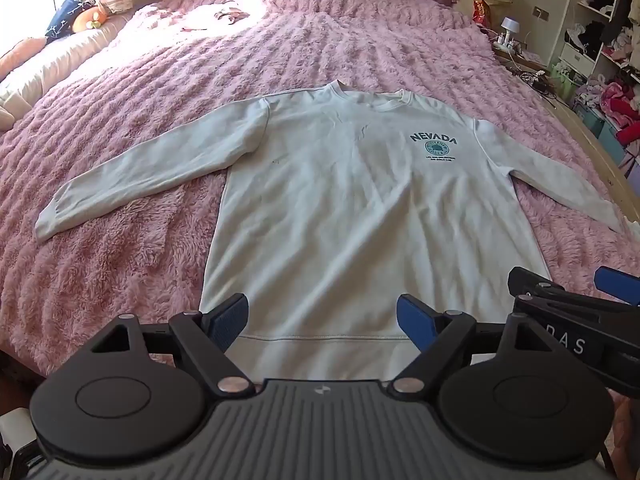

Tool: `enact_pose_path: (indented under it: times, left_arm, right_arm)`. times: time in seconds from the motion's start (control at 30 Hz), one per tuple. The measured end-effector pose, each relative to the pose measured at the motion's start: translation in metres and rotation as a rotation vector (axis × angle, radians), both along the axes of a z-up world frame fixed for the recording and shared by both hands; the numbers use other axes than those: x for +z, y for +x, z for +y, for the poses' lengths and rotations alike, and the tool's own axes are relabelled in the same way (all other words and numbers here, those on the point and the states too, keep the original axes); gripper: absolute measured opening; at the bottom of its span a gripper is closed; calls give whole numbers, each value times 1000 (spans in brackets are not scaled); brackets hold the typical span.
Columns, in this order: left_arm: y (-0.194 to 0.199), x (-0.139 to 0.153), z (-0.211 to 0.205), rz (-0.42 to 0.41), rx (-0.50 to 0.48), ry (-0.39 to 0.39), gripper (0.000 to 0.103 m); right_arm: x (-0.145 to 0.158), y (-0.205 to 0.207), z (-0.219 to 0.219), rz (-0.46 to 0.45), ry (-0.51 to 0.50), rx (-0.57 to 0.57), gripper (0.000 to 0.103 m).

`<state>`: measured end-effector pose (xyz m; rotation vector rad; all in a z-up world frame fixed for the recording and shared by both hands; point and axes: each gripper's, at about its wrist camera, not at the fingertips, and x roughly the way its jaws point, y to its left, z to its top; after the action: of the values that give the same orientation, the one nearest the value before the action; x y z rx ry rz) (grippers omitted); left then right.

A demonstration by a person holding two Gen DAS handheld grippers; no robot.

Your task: Fold small clothes

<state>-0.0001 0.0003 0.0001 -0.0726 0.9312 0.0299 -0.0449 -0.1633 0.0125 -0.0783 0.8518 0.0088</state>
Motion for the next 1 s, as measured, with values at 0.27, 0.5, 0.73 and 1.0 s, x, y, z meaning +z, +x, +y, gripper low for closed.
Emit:
enact_pose_path:
  times: [0.27, 0.5, 0.73, 1.0]
  left_arm:
    - [-1, 0, 2, 0, 6, 7, 98]
    - [0, -1, 0, 2, 1, 12, 98]
    - [0, 0, -2, 6, 0, 10, 98]
    - [0, 0, -3, 8, 0, 10, 98]
  right_arm:
    - [2, -2, 0, 2, -3, -1, 83]
    - [1, -1, 0, 9, -7, -1, 83]
    - [3, -1, 1, 11, -7, 2, 83]
    - [-1, -5, -1, 12, -6, 0, 83]
